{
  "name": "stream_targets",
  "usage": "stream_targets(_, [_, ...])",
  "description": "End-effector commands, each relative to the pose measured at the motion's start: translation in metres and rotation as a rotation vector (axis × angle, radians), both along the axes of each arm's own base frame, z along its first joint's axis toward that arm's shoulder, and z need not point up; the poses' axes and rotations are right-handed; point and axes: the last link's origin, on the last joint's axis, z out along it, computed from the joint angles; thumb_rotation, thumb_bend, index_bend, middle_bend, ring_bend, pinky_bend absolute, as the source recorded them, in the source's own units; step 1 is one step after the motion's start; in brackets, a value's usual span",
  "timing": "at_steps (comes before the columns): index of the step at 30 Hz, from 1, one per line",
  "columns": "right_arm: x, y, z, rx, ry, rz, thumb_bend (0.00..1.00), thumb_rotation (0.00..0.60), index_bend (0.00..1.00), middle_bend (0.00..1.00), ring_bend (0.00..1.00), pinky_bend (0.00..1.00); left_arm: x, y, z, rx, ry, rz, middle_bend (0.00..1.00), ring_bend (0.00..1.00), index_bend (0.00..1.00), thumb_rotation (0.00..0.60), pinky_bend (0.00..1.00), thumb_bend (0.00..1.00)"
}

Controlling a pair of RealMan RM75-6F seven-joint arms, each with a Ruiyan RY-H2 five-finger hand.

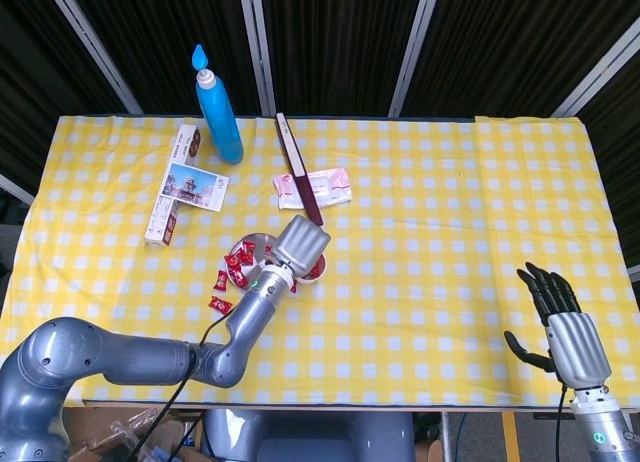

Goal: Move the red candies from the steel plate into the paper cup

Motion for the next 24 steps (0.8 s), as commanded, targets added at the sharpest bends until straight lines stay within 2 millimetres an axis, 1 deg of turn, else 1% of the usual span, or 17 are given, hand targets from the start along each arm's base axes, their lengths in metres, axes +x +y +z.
stream_targets(1, [0.0002, 0.0001, 0.0, 0.0, -0.001, 0.001, 0.39, 0.6, 0.0, 0.0, 0.0, 0.0, -0.0015, -0.0001, -0.0003, 0.001, 0.009, -0.005, 0.64, 0.89, 0.59, 0.6, 0.96, 0.44])
stream_targets(5, [0.0003, 0.0003, -0.0001, 0.001, -0.001, 0.001, 0.39, 0.6, 0.0, 0.0, 0.0, 0.0, -0.0032, 0.0001, 0.0011, 0.003, 0.011, -0.008, 0.62, 0.89, 0.58, 0.6, 0.96, 0.43])
stream_targets(12, [0.0004, 0.0004, -0.0003, -0.002, -0.001, 0.001, 0.39, 0.6, 0.0, 0.0, 0.0, 0.0, -0.0032, 0.0005, 0.0055, 0.003, -0.002, -0.008, 0.59, 0.89, 0.52, 0.6, 0.96, 0.37])
stream_targets(16, [0.0002, 0.0003, -0.0002, -0.002, -0.001, -0.001, 0.39, 0.6, 0.0, 0.0, 0.0, 0.0, -0.0024, 0.0002, 0.0072, 0.001, -0.011, -0.009, 0.57, 0.89, 0.51, 0.6, 0.96, 0.34])
stream_targets(20, [0.0001, 0.0003, 0.0001, -0.004, -0.001, -0.002, 0.39, 0.6, 0.0, 0.0, 0.0, 0.0, -0.0028, -0.0005, 0.0071, -0.004, -0.014, -0.005, 0.57, 0.89, 0.49, 0.6, 0.96, 0.33])
stream_targets(24, [0.0002, 0.0005, -0.0002, -0.002, -0.001, 0.0, 0.39, 0.6, 0.0, 0.0, 0.0, 0.0, -0.0034, -0.0009, 0.0076, -0.006, -0.018, -0.001, 0.57, 0.89, 0.46, 0.6, 0.96, 0.33])
